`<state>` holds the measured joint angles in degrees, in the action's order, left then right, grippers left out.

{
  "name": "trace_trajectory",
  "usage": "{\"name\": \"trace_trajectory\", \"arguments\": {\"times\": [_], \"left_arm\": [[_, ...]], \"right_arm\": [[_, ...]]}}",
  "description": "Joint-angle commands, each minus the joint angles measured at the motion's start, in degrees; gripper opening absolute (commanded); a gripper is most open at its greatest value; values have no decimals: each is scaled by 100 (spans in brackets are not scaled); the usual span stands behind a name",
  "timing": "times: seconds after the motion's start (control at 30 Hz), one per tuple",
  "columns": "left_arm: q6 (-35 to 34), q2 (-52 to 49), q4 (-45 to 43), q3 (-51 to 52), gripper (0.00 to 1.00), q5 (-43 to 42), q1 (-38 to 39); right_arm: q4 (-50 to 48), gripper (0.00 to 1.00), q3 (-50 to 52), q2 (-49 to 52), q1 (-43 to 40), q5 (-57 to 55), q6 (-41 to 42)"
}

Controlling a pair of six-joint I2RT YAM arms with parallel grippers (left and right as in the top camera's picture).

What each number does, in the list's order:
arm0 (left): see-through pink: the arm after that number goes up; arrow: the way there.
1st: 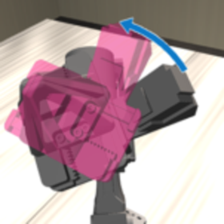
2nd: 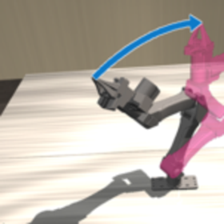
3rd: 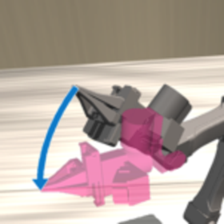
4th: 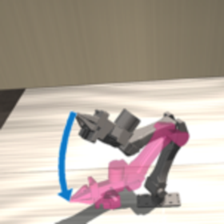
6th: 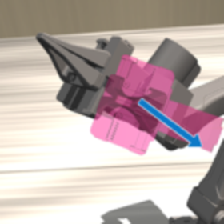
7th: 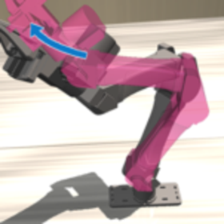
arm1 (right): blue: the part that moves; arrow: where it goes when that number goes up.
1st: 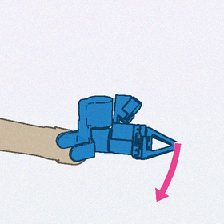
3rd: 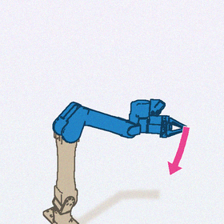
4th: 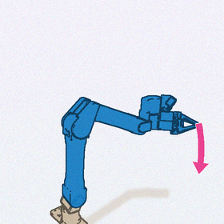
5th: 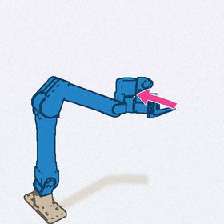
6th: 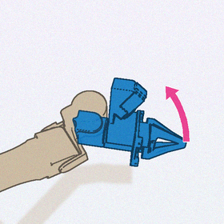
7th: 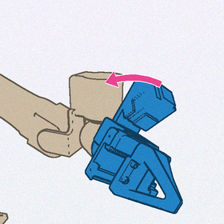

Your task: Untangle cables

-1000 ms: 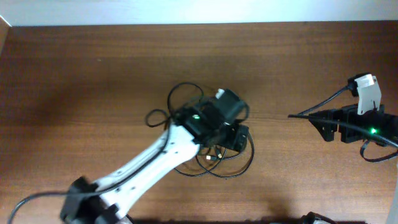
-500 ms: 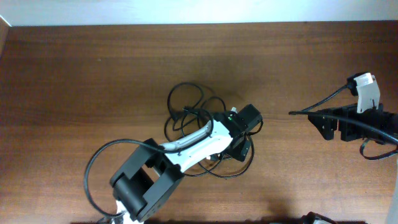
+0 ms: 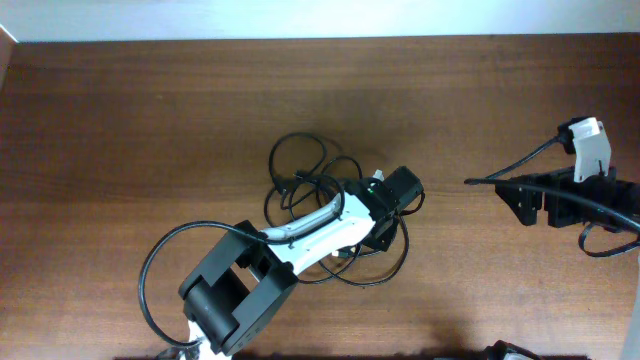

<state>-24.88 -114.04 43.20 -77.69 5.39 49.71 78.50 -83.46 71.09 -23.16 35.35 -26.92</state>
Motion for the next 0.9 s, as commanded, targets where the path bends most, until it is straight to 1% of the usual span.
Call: {"name": "trace_trajectory", "arguments": {"times": [0.0,0.03,0.13,0.2,0.3,0.37,0.4,0.43,0.47,0.5,0.57,0.6,0.77,0.87], "left_arm": [[-11,-83,-9,-13,20,0,4],[-11,-83,-9,-13,18,0,7],[-9,-83,-9,-13,0,0,33],[66,-52,122,-109,0,4,39],[142,188,745,-667,0,50,-9],[345,501,1187,-1327,0,52,-61],[531,713,1412,-1838,0,79,-92],[579,857,1565,-2249,0,201,-118],[579,1106,1794,-3034,0,568,-181],[603,1285,1886,-3709,2,837,-247],[678,1475,1882,-4544,4,1119,-369],[678,1556,1884,-5058,0,1270,-470],[680,1683,1880,-6649,0,1351,-1012],[680,1690,1814,-7141,0,1351,-1246]], "right_arm": [[22,99,-76,7,-11,-9,42],[20,99,-76,7,-11,-9,42],[22,99,-76,7,-11,-7,42],[17,99,-76,7,-11,-7,42],[17,99,-76,7,-11,-7,42],[17,99,-76,7,-11,-9,42],[20,99,-76,7,-11,-7,42],[20,99,-76,7,-11,-9,42],[20,99,-76,7,-11,-7,42],[20,99,-76,7,-11,-7,42],[20,99,-76,7,-11,-7,42],[22,99,-76,7,-11,-7,42],[22,99,-76,7,-11,4,44],[22,99,-76,7,-11,20,44]]}}
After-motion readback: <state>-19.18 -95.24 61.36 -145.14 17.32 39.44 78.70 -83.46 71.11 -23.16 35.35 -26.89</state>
